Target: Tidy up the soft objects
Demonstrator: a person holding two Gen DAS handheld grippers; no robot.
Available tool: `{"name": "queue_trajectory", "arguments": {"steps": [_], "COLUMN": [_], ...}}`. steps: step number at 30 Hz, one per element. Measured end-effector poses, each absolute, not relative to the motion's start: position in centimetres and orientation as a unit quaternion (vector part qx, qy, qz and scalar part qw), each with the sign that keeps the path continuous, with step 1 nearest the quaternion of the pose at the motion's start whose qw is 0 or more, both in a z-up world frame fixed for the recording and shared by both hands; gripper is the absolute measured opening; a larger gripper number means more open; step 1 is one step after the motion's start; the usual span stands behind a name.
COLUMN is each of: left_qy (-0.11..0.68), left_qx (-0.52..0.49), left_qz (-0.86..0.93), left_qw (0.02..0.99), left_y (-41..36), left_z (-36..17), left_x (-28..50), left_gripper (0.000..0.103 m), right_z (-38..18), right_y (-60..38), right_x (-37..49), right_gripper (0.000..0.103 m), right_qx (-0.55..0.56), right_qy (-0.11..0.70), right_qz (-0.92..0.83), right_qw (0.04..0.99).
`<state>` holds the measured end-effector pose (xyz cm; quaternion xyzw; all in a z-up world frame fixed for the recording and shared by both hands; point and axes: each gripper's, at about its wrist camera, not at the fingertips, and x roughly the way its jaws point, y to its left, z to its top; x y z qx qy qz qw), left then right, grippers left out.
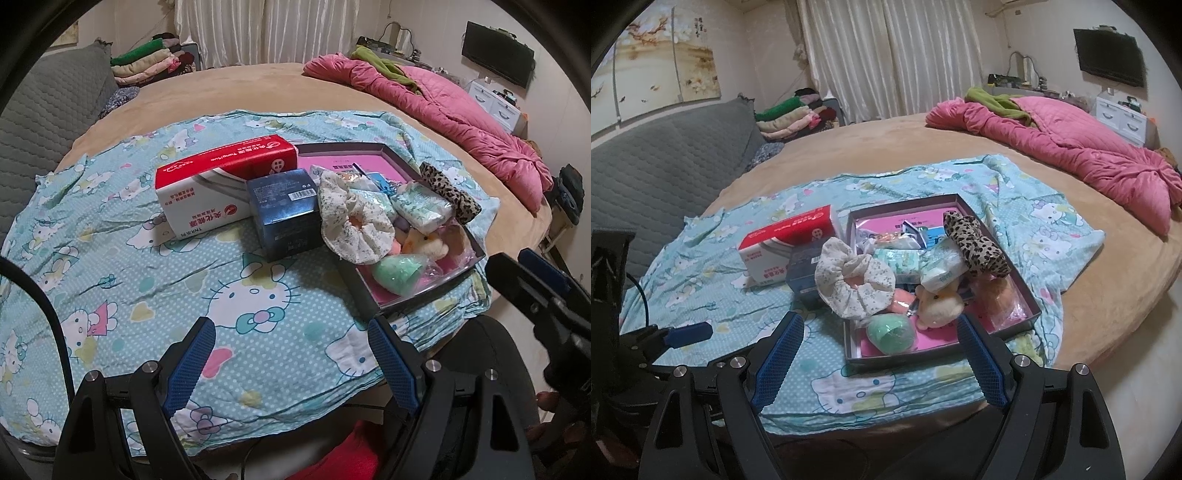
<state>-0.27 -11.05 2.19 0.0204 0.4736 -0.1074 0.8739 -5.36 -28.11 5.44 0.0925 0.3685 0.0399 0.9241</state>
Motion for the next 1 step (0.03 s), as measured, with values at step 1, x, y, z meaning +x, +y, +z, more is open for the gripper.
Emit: {"name": "queue_trajectory", "arguments": {"steps": [1], "left_qy": [0.474], "left_qx": [0.018], "left_qz": [-0.109], "left_qw": [0.874], "left_y": [-11.0], "left_z": [2.07], "left_x": [-0.24], "left_gripper": [0.084], "right_z": [5.32], "right_y": [-28.09], "right_x": [-5.29], "right_gripper": [0.086], "right_qx": [0.093], "right_qy": [0.371], "right_qz": [0.04], "right_qw": [0.923]}}
